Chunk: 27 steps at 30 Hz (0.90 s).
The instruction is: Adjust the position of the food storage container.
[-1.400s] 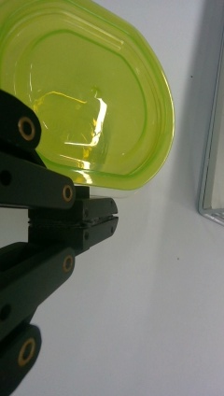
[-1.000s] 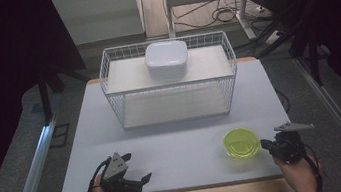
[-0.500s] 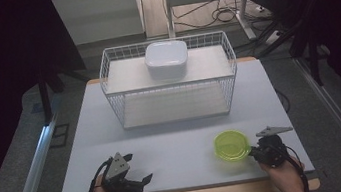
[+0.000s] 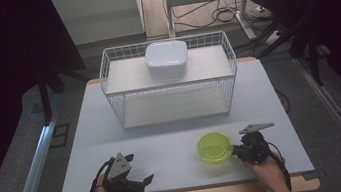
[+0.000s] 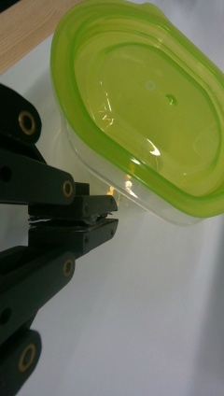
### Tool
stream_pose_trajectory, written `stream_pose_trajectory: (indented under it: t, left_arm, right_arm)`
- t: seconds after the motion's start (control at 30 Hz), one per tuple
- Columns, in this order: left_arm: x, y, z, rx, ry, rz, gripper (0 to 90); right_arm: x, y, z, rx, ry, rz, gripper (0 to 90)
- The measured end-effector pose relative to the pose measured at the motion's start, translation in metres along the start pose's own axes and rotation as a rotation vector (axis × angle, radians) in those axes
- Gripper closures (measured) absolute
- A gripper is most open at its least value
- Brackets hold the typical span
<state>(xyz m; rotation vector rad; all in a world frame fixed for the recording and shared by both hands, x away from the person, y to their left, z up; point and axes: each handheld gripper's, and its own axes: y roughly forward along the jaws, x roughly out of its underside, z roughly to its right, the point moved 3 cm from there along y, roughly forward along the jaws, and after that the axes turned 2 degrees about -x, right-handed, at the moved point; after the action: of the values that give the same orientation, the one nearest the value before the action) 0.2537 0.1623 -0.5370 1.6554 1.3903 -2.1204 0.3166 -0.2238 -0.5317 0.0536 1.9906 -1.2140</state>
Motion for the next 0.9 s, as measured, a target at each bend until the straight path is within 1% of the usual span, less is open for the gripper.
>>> stream_pose_trajectory:
  t: [0.03,0.07,0.13,0.17,0.3,0.5,0.57,0.6,0.67,0.7,0.73,0.8,0.83,0.87,0.9]
  left_arm:
    - [0.0,0.0,0.0,0.0,0.0,0.0,4.5]
    - [0.0,0.0,0.0,0.001,0.0,-0.001,4.5]
    - [0.0,0.0,0.0,0.002,-0.001,-0.001,4.5]
    - [0.0,0.0,0.0,0.002,-0.001,-0.001,4.5]
    - [0.0,0.001,0.0,0.002,0.0,-0.004,4.5]
    - [0.0,0.0,0.0,0.001,0.004,-0.004,4.5]
    - [0.0,0.0,0.0,0.001,0.005,-0.003,4.5]
    - [0.0,0.0,0.0,0.001,0.005,-0.001,4.5]
    - [0.0,-0.001,0.0,0.0,0.005,0.0,4.5]
    - [0.0,-0.001,0.0,0.0,0.005,0.0,4.5]
    - [0.0,-0.001,0.0,-0.001,0.005,-0.001,4.5]
    - [0.0,-0.001,0.0,-0.002,0.007,-0.002,4.5]
    - [0.0,-0.001,0.0,-0.002,0.007,-0.002,4.5]
    - [0.0,0.0,0.001,-0.003,0.007,-0.003,4.5]
    - [0.0,0.0,0.001,-0.003,0.007,-0.004,4.5]
  right_arm:
    - [0.0,0.0,0.0,0.0,0.0,0.0,86.9]
    - [-0.003,0.006,-0.004,-0.019,-0.01,-0.001,86.8]
    - [-0.005,0.01,-0.007,-0.034,-0.011,-0.001,86.8]
    - [-0.005,0.01,-0.007,-0.034,-0.011,-0.001,86.8]
    - [-0.013,0.021,-0.018,-0.079,-0.022,-0.002,86.9]
    - [-0.024,0.04,-0.035,-0.118,-0.054,-0.022,86.9]
    - [-0.026,0.045,-0.04,-0.123,-0.07,-0.034,86.9]
    - [-0.026,0.046,-0.042,-0.113,-0.084,-0.035,86.8]
    - [-0.025,0.044,-0.043,-0.091,-0.105,-0.036,86.5]
    - [-0.024,0.041,-0.042,-0.078,-0.105,-0.037,86.3]
    - [-0.022,0.038,-0.042,-0.078,-0.1,-0.033,86.4]
    - [-0.018,0.031,-0.042,-0.085,-0.089,-0.029,86.4]
    - [-0.018,0.031,-0.042,-0.085,-0.089,-0.029,86.4]
    - [-0.011,0.025,-0.046,-0.103,-0.078,-0.034,86.4]
    - [-0.01,0.024,-0.048,-0.115,-0.076,-0.036,86.4]
